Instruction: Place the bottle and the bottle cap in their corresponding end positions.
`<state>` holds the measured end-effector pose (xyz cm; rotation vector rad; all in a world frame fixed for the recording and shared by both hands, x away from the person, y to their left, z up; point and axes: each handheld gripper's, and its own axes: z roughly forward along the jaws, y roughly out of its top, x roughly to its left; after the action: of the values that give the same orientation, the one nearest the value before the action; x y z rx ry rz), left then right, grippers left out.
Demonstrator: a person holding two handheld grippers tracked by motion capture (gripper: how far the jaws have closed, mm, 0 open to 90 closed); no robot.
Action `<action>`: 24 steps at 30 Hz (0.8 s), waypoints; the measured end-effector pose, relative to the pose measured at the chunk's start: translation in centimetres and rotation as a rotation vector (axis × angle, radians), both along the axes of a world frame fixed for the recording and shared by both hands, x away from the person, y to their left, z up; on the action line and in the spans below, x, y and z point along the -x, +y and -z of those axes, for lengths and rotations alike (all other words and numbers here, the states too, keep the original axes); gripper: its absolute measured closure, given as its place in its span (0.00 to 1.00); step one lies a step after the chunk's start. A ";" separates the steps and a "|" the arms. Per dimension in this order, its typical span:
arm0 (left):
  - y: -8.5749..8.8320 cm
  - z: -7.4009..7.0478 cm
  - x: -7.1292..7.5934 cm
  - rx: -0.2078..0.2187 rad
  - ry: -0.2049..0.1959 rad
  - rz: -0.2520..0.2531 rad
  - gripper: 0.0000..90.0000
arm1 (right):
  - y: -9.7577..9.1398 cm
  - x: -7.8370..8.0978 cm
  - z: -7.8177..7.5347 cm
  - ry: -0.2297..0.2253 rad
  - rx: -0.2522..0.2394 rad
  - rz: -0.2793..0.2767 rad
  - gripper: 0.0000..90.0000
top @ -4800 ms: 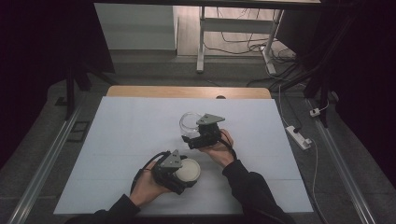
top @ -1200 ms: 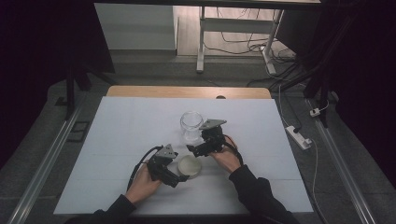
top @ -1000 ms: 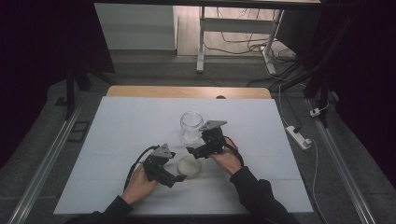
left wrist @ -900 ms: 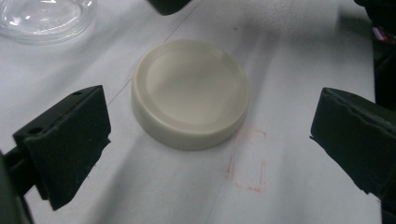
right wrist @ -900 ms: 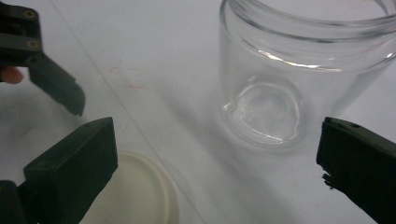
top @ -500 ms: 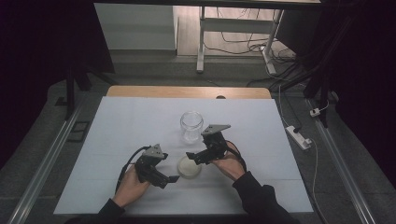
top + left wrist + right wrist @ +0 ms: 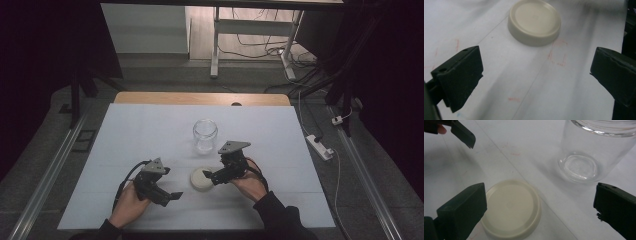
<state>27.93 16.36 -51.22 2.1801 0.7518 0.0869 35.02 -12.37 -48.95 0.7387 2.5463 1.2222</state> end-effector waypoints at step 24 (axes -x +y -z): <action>6.1 0.4 3.4 0.027 0.022 -0.158 0.00 | -6.2 3.3 0.6 -0.022 0.040 0.091 0.00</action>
<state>24.56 22.45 -51.61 2.0961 0.9318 0.1329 31.69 -18.57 -49.50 0.8178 2.4824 1.1415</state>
